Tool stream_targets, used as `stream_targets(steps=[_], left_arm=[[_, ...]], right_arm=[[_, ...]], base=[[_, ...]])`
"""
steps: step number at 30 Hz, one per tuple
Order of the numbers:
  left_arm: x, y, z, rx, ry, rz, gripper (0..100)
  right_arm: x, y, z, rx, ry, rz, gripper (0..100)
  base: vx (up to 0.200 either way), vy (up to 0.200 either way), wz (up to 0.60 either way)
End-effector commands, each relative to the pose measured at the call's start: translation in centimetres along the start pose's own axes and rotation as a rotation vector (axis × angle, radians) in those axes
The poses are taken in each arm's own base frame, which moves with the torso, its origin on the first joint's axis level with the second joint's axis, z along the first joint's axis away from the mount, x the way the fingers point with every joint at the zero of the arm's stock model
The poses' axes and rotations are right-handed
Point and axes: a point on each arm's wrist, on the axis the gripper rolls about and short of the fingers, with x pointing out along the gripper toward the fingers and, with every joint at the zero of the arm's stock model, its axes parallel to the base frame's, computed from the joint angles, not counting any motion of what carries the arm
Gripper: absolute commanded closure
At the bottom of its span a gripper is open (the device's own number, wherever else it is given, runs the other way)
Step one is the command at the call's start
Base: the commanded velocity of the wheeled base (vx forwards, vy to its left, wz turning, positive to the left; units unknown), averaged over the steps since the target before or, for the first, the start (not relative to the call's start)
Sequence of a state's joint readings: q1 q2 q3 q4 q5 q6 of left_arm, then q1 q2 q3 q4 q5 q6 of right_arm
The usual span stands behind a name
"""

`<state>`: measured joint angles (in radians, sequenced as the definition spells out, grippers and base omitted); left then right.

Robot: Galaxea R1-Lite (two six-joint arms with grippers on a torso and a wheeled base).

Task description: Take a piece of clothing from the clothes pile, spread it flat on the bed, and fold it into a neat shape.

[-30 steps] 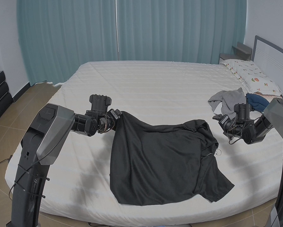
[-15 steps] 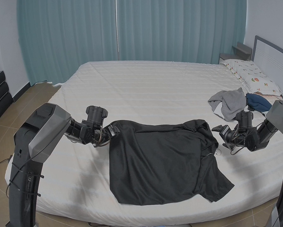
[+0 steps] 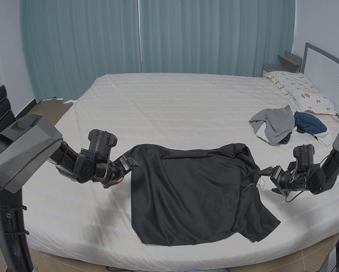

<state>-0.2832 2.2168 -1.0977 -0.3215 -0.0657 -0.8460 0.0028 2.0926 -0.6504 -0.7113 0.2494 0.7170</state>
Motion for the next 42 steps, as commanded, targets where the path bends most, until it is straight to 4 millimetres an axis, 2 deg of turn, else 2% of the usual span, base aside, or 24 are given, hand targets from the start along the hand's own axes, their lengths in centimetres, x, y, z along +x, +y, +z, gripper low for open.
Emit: stream_targets(steps=[1, 3, 4, 6, 10, 15, 20, 24, 27, 42], left_arm=[[-5.5, 1.3, -2.9, -0.044, -0.002, -0.062, 0], [-5.8, 1.8, -3.6, -0.047, 0.0, -0.065, 0], [-6.1, 2.8, -4.9, -0.045, 0.005, -0.063, 0], [-6.3, 3.8, -5.8, -0.05, 0.004, -0.073, 0], [-6.6, 4.5, -6.6, -0.076, -0.02, -0.119, 0], [-6.7, 5.3, -7.7, -0.075, 0.016, -0.098, 0], [-6.7, 5.4, -7.8, -0.089, 0.039, -0.11, 0], [-6.8, 4.6, -7.3, -0.188, 0.065, -0.163, 0], [-6.8, 4.5, -7.2, -0.2, 0.073, -0.173, 0], [-6.7, 4.3, -7.5, -0.198, 0.084, -0.175, 0]], right_arm=[[-3.1, -0.7, -2.4, -0.067, 0.009, 0.043, 0], [-3.2, -1.0, -2.8, -0.075, 0.01, 0.042, 0], [-3.5, -1.3, -3.2, -0.091, 0.007, 0.045, 0], [-3.8, -1.5, -3.5, -0.108, 0.002, 0.047, 0], [-4.2, -1.6, -3.9, -0.114, 0.012, 0.043, 0], [-4.3, -1.8, -4.2, -0.11, 0.025, 0.04, 0], [-4.4, -1.6, -4.4, -0.118, 0.035, 0.052, 0], [-4.4, -1.5, -4.5, -0.119, 0.039, 0.054, 0], [-4.4, -1.6, -4.5, -0.119, 0.04, 0.053, 0], [-4.3, -1.1, -5.1, -0.13, 0.059, 0.064, 0]], base=[[0.0, 0.0, 0.0], [0.0, 0.0, 0.0], [-0.2, 0.0, 0.0], [-0.2, 0.0, 0.0], [-0.2, 0.0, 0.0], [-0.2, 0.0, 0.0], [-0.04, 0.0, 0.0], [0.0, 0.0, 0.0], [0.0, 0.0, 0.0], [0.0, -0.2, 0.0]])
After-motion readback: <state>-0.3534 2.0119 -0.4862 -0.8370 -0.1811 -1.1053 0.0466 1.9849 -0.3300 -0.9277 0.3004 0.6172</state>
